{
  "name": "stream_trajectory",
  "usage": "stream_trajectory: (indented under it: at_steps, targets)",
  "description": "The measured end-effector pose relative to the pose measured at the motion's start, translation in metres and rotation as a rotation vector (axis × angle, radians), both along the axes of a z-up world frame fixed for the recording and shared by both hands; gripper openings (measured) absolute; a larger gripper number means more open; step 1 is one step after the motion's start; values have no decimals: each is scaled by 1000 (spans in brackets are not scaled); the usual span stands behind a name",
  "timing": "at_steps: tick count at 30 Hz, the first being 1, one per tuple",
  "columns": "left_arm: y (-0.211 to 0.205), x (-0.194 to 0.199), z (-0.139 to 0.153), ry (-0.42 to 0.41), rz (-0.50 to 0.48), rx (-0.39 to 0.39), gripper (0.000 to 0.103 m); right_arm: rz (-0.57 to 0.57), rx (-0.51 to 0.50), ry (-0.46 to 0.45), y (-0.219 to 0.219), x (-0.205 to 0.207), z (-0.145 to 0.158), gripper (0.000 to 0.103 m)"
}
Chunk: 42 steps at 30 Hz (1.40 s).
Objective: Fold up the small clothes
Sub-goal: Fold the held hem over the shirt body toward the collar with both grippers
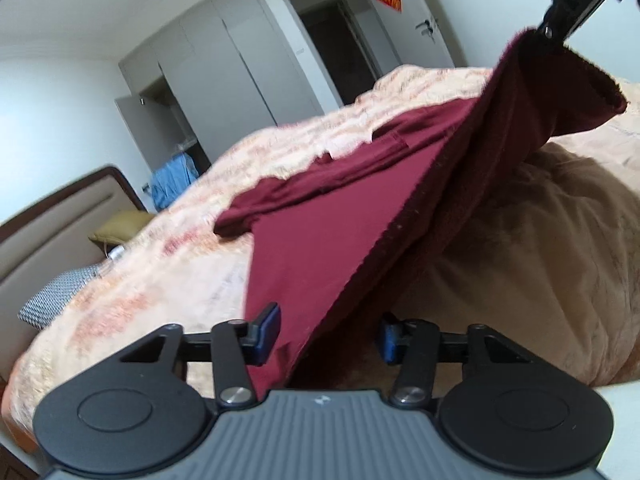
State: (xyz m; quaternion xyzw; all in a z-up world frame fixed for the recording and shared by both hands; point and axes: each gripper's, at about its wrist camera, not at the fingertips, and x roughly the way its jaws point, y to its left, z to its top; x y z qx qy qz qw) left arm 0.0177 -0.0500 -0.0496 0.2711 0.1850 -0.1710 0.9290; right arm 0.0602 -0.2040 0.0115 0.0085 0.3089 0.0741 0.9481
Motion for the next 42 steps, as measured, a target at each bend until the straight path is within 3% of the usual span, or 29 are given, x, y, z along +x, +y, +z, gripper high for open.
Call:
stream_trajectory:
  at_steps: [3, 7, 15, 18, 25, 28, 30, 32, 33, 35, 42]
  targets:
    - [11, -11, 2, -44, -23, 2, 36, 3, -12, 14, 2, -7, -3, 9]
    - [19, -10, 6, 1, -53, -35, 9, 12, -53, 51, 8, -19, -15, 9]
    - [26, 4, 29, 41, -78, -109, 6, 69, -258, 47, 33, -50, -56, 15]
    - [27, 9, 37, 49, -73, -118, 6, 99, -313, 32, 43, -58, -76, 23]
    - [22, 17, 59, 53, -64, -123, 6, 133, -446, -9, 68, -65, -108, 52]
    - [20, 17, 64, 54, -64, -125, 6, 124, -513, -31, 74, -64, -119, 53]
    - [20, 16, 67, 51, -63, -125, 6, 94, -574, -56, 76, -65, -124, 48]
    - [20, 15, 70, 49, -59, -126, 6, 62, -649, -79, 77, -68, -129, 31]
    - [20, 15, 71, 47, -57, -127, 6, 49, -676, -90, 77, -70, -130, 26]
    - [22, 13, 73, 40, -51, -132, 6, 25, -693, -108, 72, -76, -128, 7]
    - [26, -15, 78, -48, -79, -130, 5, -52, -711, -258, 54, -111, -97, 3]
